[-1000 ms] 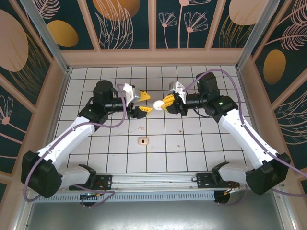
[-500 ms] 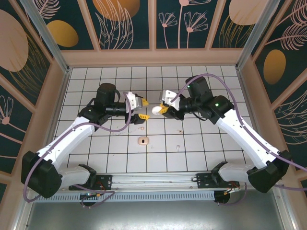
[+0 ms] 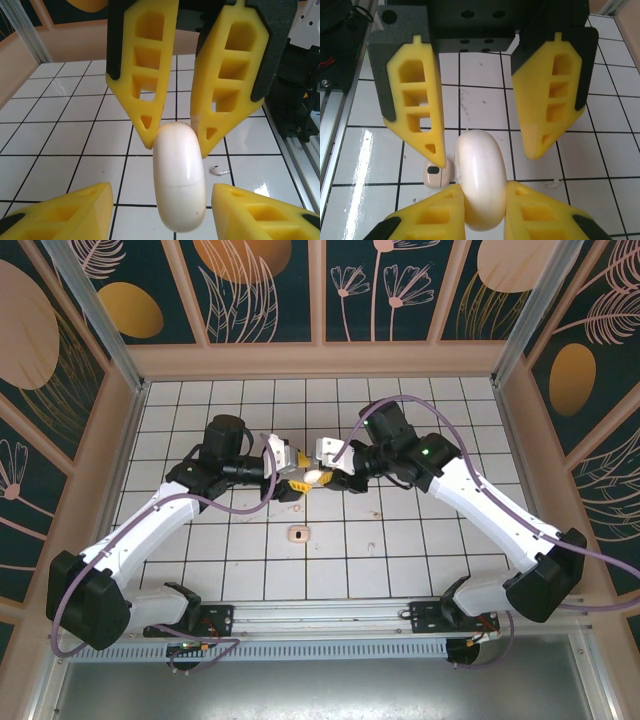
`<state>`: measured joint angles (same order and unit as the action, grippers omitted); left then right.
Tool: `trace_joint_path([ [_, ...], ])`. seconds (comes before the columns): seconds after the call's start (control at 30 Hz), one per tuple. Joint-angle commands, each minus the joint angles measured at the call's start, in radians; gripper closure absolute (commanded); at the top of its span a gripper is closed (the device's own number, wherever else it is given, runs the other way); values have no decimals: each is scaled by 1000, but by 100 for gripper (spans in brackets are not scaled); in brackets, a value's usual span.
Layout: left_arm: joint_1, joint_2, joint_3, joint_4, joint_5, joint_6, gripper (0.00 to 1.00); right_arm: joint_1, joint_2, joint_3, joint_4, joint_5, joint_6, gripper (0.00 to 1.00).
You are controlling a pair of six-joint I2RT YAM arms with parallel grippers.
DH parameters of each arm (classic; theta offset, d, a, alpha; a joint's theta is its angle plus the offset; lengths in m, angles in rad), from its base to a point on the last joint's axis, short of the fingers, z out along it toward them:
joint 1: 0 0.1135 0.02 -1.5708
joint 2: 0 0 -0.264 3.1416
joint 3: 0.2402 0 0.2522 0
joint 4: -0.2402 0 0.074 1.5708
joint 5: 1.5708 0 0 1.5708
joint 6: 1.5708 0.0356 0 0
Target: Insert the wireless bluetooth earbuds into the charging case
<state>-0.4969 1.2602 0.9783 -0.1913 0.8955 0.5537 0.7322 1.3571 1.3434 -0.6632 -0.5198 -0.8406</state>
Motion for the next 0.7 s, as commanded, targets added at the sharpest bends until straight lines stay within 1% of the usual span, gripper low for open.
trace_joint_path([
  [0.0,-6,13,20,-14,37,5,47,13,14,47,-3,0,-26,80],
  [0.1,-6,14,20,-21,32,8,49,19,18,53,0,3,-31,80],
  [0.23,-5,18,22,-38,25,18,54,23,19,56,2,15,-36,80],
  [0.37,-5,32,36,-64,23,17,63,25,17,51,6,30,-36,80],
  [0.53,-5,42,42,-77,15,22,64,24,12,48,14,37,-32,80],
  [0.6,-6,41,44,-76,19,23,68,26,13,46,13,40,-31,80],
  [0.67,-6,39,46,-77,27,25,74,27,13,45,14,40,-31,80],
])
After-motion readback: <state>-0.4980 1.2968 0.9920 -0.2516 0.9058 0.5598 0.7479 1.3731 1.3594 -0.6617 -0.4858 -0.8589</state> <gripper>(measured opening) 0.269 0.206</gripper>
